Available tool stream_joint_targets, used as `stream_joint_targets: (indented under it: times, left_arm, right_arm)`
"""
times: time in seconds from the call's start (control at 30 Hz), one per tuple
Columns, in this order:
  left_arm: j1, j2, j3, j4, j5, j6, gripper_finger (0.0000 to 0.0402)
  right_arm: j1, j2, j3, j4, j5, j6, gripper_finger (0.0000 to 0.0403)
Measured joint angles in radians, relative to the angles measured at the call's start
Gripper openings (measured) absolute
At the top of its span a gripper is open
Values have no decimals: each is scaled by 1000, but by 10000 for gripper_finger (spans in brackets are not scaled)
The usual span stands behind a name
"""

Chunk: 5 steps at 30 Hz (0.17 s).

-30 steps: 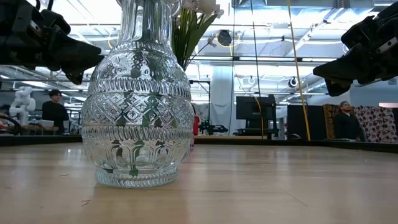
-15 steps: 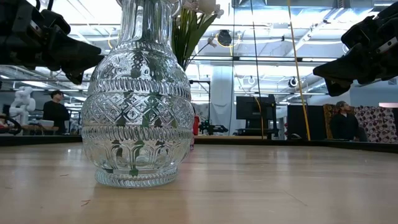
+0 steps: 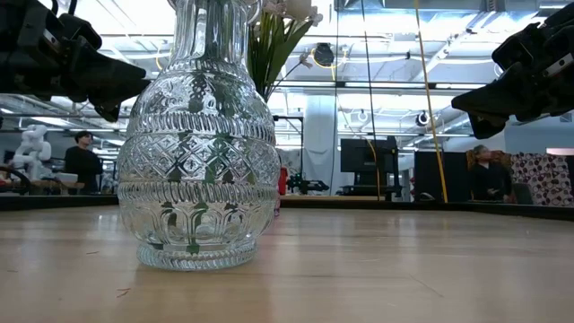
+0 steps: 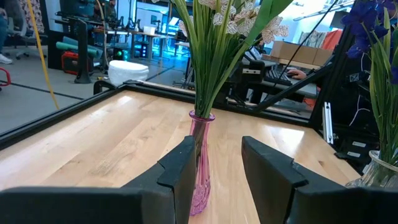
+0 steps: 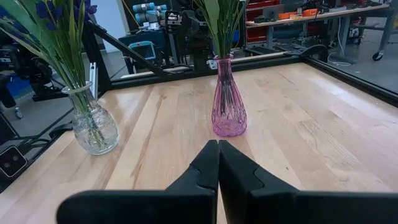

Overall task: Sort flowers into vase by color
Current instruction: Return to Home Position

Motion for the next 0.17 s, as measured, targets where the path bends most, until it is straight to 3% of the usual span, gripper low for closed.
stream_joint_targets:
  times: [0.17]
  left_arm:
    - [0,0,0,0,0,0,136]
  right_arm:
    - [0,0,0,0,0,0,0]
